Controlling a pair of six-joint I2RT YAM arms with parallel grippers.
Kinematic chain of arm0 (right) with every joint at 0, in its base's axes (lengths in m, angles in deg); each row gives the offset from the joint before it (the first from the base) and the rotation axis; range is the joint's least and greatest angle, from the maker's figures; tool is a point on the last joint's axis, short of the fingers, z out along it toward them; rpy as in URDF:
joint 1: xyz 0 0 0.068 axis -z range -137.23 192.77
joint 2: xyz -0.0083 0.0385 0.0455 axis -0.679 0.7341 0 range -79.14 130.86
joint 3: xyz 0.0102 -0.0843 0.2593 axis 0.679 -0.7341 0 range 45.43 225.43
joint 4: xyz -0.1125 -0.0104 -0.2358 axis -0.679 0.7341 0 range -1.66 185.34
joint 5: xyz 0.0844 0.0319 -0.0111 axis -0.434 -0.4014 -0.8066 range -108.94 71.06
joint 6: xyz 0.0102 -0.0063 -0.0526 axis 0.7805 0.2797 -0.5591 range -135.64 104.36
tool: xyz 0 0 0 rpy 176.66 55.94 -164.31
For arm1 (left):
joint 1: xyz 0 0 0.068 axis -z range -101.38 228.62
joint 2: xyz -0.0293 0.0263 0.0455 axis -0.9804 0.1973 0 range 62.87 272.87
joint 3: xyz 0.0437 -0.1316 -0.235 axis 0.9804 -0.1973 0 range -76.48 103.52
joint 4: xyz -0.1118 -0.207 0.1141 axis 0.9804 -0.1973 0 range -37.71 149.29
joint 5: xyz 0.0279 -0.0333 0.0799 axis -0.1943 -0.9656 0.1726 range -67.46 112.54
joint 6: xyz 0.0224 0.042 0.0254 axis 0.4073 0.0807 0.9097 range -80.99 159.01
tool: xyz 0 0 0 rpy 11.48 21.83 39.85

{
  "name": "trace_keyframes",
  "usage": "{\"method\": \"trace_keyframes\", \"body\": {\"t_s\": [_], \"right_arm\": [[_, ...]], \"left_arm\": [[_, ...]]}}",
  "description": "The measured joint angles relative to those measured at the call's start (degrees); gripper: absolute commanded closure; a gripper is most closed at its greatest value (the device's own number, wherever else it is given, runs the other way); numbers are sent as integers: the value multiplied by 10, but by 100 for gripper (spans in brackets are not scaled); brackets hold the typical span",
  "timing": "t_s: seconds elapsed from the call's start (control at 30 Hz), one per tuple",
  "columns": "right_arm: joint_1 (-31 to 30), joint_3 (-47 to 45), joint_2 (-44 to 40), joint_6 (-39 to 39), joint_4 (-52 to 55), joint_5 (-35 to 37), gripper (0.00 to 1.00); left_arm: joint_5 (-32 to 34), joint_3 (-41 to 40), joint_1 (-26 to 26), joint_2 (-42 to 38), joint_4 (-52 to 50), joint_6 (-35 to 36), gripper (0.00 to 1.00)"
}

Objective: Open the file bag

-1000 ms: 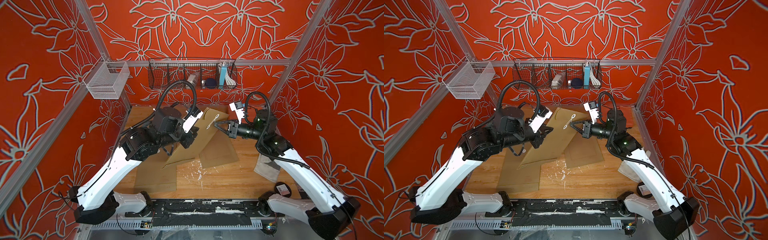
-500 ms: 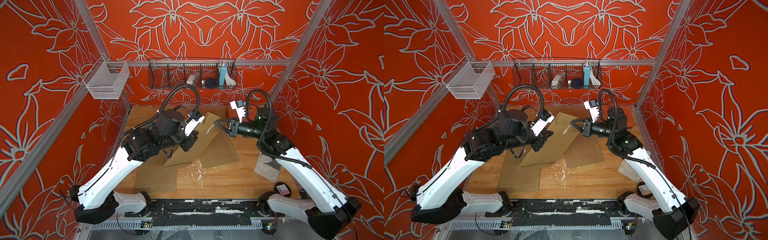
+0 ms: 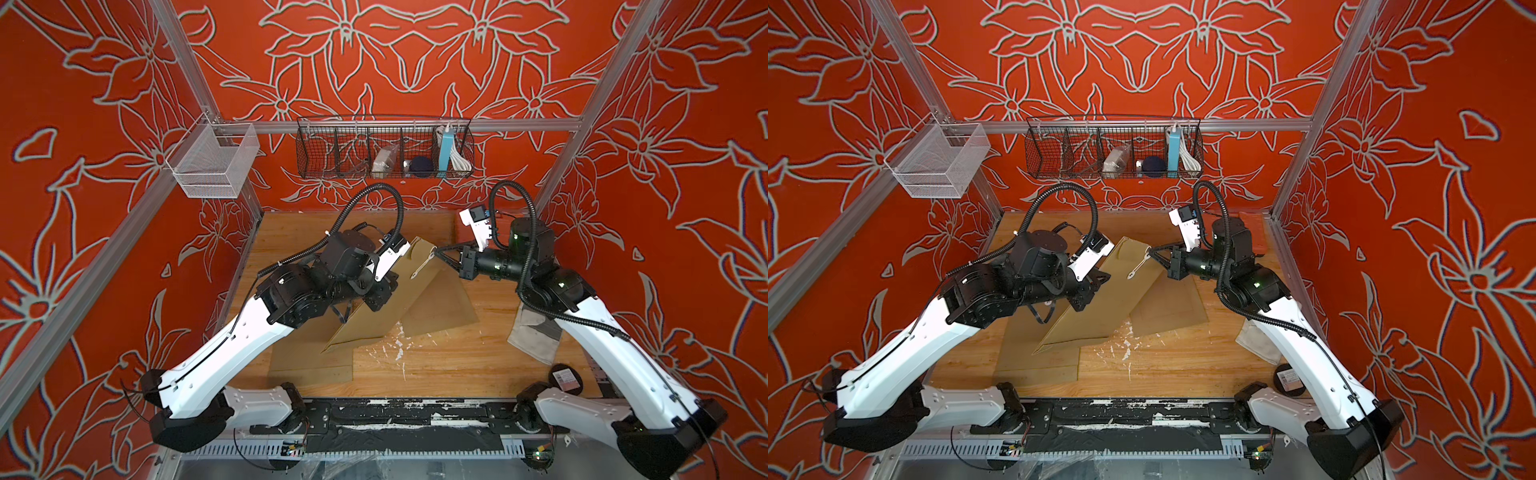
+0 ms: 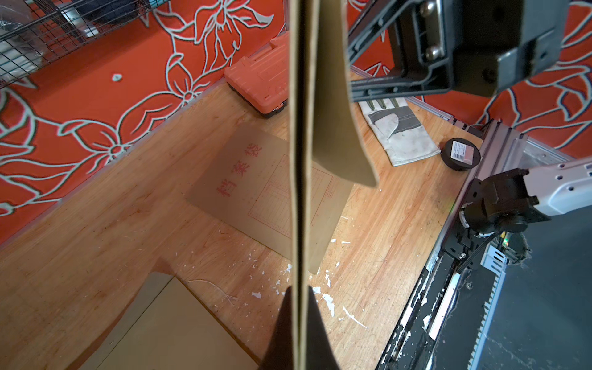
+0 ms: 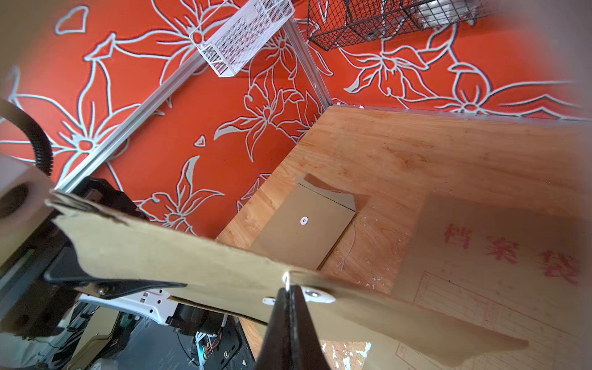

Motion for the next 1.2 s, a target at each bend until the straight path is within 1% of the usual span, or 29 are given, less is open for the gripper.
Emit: {"method": "trace_keyframes", "body": {"t_s": [0.23, 0.53, 0.83, 1.2], "right_arm": [[0, 0, -18, -14, 18, 47, 100], [0, 0, -24, -17, 34, 89, 100], [0, 0, -24, -21, 51, 105, 100], [0, 0, -22, -34, 70, 106, 100]], "left_arm": [[0, -13, 0, -12, 12, -6, 100], [-2, -27, 0, -21, 22, -10, 100], [-2, -48, 0, -42, 40, -22, 100], [-9, -99, 0, -73, 96, -61, 100]]}}
